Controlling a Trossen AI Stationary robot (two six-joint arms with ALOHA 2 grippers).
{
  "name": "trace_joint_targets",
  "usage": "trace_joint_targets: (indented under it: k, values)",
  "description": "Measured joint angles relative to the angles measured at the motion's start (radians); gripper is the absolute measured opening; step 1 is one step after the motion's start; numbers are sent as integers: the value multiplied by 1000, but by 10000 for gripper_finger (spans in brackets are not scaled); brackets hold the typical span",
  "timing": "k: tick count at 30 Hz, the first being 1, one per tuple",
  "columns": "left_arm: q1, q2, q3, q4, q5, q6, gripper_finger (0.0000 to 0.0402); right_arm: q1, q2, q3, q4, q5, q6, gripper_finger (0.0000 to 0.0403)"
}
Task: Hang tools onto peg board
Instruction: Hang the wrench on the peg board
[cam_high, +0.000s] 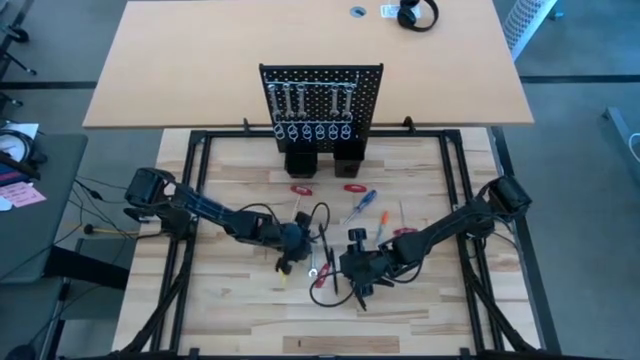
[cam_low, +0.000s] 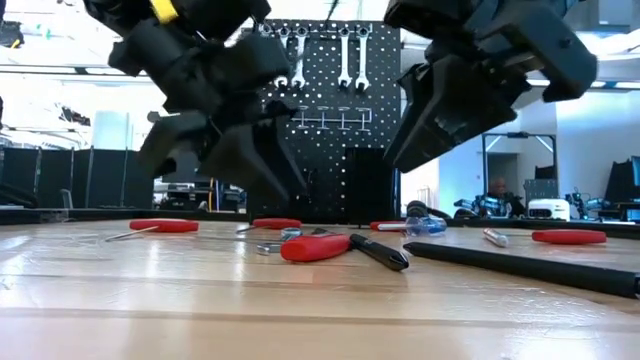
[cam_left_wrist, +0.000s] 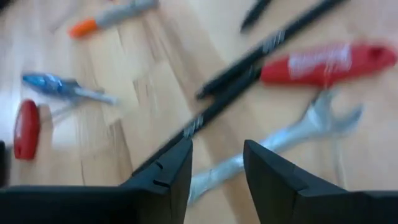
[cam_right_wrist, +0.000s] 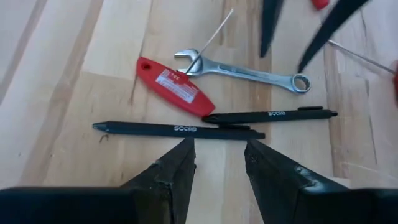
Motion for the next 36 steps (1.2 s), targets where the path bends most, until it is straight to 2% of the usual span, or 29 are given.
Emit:
trace_joint_targets:
  k: [6,8,11,16,23,28,33,36]
  values:
    - [48,-2,47,-104,48,100,172,11,-1,0,-8,-3,-3,154]
    - [59,0,55,-108,96,137,179,11,-1,0,-10,-3,-2,154]
    - [68,-1,61,-104,169,176,182,11,-1,0,-13,-3,-2,154]
    - [88,2,61,-116,203,173,183,20,-1,0,-19,-5,-5,154]
    - [91,113,61,-66,246,221,183,19,-1,0,-18,-5,-5,154]
    - [103,126,62,-48,243,158,171,26,-1,0,-21,-5,-8,154]
    - [132,127,64,-93,253,-73,145,39,-1,0,-30,-5,-8,154]
    - [138,126,66,-137,244,-148,126,45,-1,0,-41,-5,-8,154]
